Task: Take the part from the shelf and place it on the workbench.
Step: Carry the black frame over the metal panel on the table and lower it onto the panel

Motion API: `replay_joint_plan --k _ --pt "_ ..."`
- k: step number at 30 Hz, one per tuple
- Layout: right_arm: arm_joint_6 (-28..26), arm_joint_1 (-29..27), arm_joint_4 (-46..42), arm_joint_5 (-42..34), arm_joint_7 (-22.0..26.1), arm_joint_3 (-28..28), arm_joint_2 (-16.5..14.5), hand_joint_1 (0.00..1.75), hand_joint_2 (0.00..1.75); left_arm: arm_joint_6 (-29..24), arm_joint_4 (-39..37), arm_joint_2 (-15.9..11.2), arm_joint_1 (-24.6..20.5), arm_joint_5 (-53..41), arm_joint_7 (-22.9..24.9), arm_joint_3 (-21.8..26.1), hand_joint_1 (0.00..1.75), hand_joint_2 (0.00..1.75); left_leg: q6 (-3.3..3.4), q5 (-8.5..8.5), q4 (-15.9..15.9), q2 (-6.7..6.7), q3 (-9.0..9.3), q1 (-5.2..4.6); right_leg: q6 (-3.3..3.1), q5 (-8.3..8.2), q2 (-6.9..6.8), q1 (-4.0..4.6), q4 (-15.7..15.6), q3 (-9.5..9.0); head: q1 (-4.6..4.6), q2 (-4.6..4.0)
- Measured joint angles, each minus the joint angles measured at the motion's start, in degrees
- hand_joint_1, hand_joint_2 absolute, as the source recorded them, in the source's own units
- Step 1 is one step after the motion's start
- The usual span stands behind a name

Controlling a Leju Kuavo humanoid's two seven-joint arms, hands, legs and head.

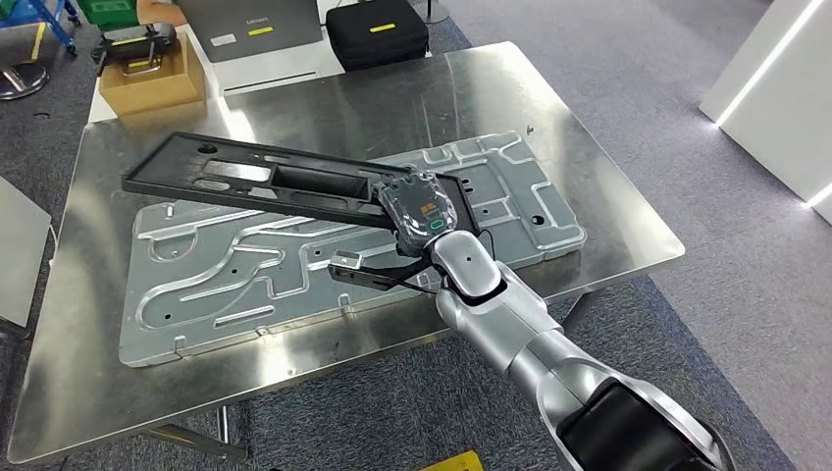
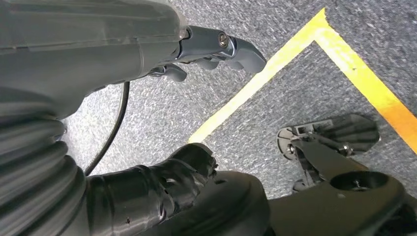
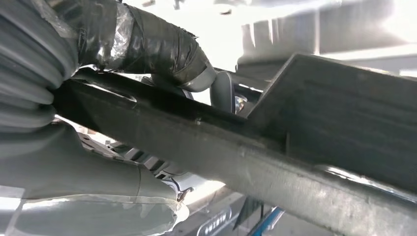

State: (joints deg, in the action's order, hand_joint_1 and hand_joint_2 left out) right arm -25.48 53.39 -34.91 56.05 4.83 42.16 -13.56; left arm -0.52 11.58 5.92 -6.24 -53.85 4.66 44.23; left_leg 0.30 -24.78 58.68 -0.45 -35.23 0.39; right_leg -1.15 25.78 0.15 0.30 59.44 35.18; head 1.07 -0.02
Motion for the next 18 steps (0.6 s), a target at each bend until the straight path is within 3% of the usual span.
replay_joint_plan --k 2,3,6,7,8,9,12,14,16,18 --pt "-0.1 0.1 2.1 -0.1 0.1 -0.1 0.0 1.69 1.75 0.0 0.0 0.0 0.0 -0.2 0.0 0.0 0.00 1.75 0.60 0.20 -0.4 0.07 0.26 0.27 0.58 0.58 -0.02 -0.04 0.6 0.22 0.02 0.01" --pt "-0.2 0.2 3.0 -0.2 0.2 -0.2 0.0 1.69 1.75 0.0 0.0 0.0 0.0 -0.3 0.0 0.0 0.00 1.75 0.94 0.31 -0.6 0.12 0.40 0.42 0.87 1.61 -0.01 -0.07 2.3 0.95 0.02 0.01" --pt "-0.6 0.3 5.3 -0.4 0.4 -0.7 0.0 1.69 1.75 0.1 0.0 0.1 -0.1 -0.5 0.0 0.0 0.00 1.75 1.50 0.27 -0.7 0.24 0.52 0.48 1.47 6.46 0.00 -0.34 12.8 6.10 0.02 0.00" --pt "-0.8 0.2 5.9 -0.5 0.4 -0.9 0.1 1.69 1.75 0.1 0.0 0.1 -0.2 -0.5 0.0 0.0 0.00 1.75 1.54 0.20 -0.6 0.25 0.53 0.48 1.58 7.16 0.00 -0.46 15.6 7.63 0.03 0.00" --pt "-0.9 0.1 6.4 -0.5 0.4 -1.2 0.1 1.69 1.75 0.1 0.0 0.1 -0.2 -0.7 0.0 0.0 0.00 1.75 1.55 0.12 -0.5 0.24 0.55 0.48 1.65 6.76 -0.01 -0.58 16.4 8.26 0.02 0.01" --pt "-0.9 0.1 6.9 -0.6 0.4 -1.6 0.2 1.69 1.75 0.1 0.0 0.2 -0.1 -0.8 0.0 0.0 0.00 1.75 1.50 0.00 -0.4 0.21 0.58 0.49 1.67 5.29 -0.03 -0.71 15.0 7.76 0.03 0.02" --pt "-1.5 0.1 7.7 -0.9 0.6 -3.0 0.3 1.69 1.75 0.1 0.0 0.3 -0.2 -1.1 -0.1 0.0 0.00 1.75 1.00 -0.46 0.2 0.11 0.54 0.39 1.40 0.04 -0.09 -0.81 3.9 2.66 0.02 0.00" --pt "-2.2 0.0 8.2 -1.2 0.7 -4.0 0.3 1.69 1.75 0.2 0.0 0.4 -0.2 -1.3 -0.3 0.0 0.00 1.75 0.45 -0.57 0.3 0.08 0.38 0.24 1.09 -0.45 0.00 -0.57 0.9 1.31 0.01 0.00" --pt "-2.5 -0.1 8.6 -1.6 0.9 -4.8 0.3 1.69 1.75 0.1 0.0 0.4 -0.3 -1.5 -0.7 0.0 0.00 1.75 -0.22 -0.61 0.2 0.10 0.40 0.31 0.52 -0.62 0.12 -0.48 0.6 1.21 0.01 0.01" --pt "-2.6 -0.2 9.0 -2.2 1.4 -5.5 0.3 1.69 1.75 0.0 0.0 0.4 -0.3 -1.8 -1.5 0.0 0.00 1.75 -0.79 -1.73 1.4 0.16 -0.03 0.46 -0.15 -0.84 0.16 -0.64 0.1 0.91 -0.02 0.01"
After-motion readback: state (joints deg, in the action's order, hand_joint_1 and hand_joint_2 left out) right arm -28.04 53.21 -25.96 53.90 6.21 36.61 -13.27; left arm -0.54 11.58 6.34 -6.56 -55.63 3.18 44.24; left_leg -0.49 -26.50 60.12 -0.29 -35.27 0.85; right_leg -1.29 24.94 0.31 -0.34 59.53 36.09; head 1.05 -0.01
